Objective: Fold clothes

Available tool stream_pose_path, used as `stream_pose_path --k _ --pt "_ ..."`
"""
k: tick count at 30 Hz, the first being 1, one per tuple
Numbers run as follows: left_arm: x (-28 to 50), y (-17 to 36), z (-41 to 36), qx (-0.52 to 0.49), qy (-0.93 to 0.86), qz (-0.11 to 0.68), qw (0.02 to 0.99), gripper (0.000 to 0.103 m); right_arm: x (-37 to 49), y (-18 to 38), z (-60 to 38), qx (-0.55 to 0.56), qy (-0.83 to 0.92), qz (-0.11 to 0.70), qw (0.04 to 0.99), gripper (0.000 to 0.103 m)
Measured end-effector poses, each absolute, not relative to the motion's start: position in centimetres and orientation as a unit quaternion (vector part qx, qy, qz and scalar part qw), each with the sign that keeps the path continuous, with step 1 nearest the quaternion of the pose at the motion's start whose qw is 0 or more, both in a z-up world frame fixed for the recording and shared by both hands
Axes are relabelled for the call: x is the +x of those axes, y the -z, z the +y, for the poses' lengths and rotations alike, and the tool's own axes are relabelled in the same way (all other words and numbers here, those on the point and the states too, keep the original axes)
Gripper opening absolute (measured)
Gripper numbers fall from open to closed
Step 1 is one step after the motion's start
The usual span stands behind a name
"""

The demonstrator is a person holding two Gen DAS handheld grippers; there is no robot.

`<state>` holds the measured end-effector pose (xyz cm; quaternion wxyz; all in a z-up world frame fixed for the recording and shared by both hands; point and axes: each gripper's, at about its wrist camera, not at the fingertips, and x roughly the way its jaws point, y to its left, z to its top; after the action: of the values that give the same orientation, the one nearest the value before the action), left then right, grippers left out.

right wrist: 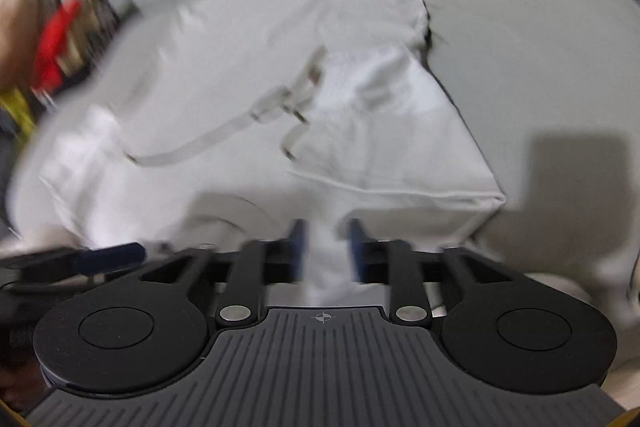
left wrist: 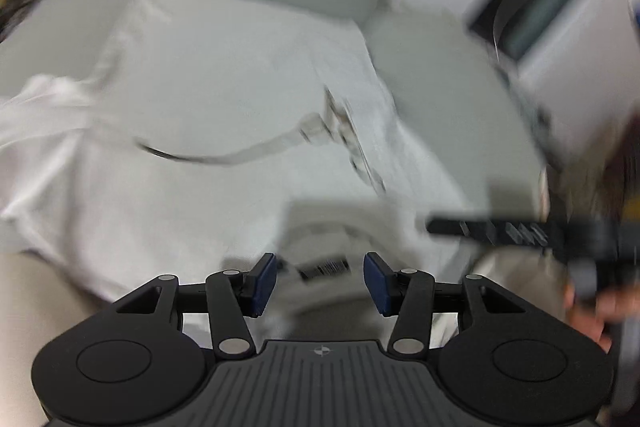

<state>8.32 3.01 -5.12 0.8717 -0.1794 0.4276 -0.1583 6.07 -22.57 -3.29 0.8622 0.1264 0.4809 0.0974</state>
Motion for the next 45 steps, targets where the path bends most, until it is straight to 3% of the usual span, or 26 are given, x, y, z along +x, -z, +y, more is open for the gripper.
stream_pose_path --k 5,13,21,22,23,25,31,39,40,43,45 --pt "6.6 5.2 14.6 -0.391 0.035 0.332 0.858 0.046 6.0 3.4 -23.4 0.247 -0.123 0.489 0.827 0.06" --pt "4.2 10.7 25.9 -0.594 -0.121 0.235 0.76 0.034 6.2 3.0 -21.7 0.259 -0.134 0.49 0.821 0.06" --pt "8.5 13.8 27.4 -0.605 -0.127 0.255 0.743 0.031 6.2 2.1 -21.4 0.245 -0.13 0.494 0.824 0.06" --pt "8.9 13.9 27.6 -0.603 -0.129 0.257 0.744 0.027 6.2 2.1 -21.4 0.243 -0.128 0.495 0.824 0.06" --pt "9.3 14.0 27.8 -0.6 -0.13 0.259 0.745 0.013 6.1 2.2 -21.5 0.243 -0.126 0.496 0.824 0.06" --pt "9.7 13.8 28.1 -0.581 -0.135 0.267 0.756 0.0 6.1 2.4 -21.7 0.245 -0.122 0.499 0.822 0.06" --pt "11.5 9.5 26.1 -0.425 -0.126 0.269 0.855 0.0 6.1 3.2 -22.0 0.249 -0.12 0.507 0.816 0.06" --pt "14.1 2.2 10.8 -0.047 0.053 0.271 0.96 0.0 5.9 4.3 -22.6 0.263 -0.118 0.513 0.808 0.06" --pt "14.4 2.6 8.5 -0.004 0.074 0.294 0.953 0.001 5.9 4.4 -22.8 0.266 -0.118 0.513 0.807 0.06" --pt "15.6 5.2 2.9 0.092 0.105 0.4 0.906 0.024 5.7 4.6 -23.5 0.279 -0.117 0.515 0.802 0.06" --pt "15.3 6.2 2.0 0.082 0.101 0.443 0.887 0.035 5.5 4.6 -24.0 0.287 -0.119 0.514 0.8 0.06"
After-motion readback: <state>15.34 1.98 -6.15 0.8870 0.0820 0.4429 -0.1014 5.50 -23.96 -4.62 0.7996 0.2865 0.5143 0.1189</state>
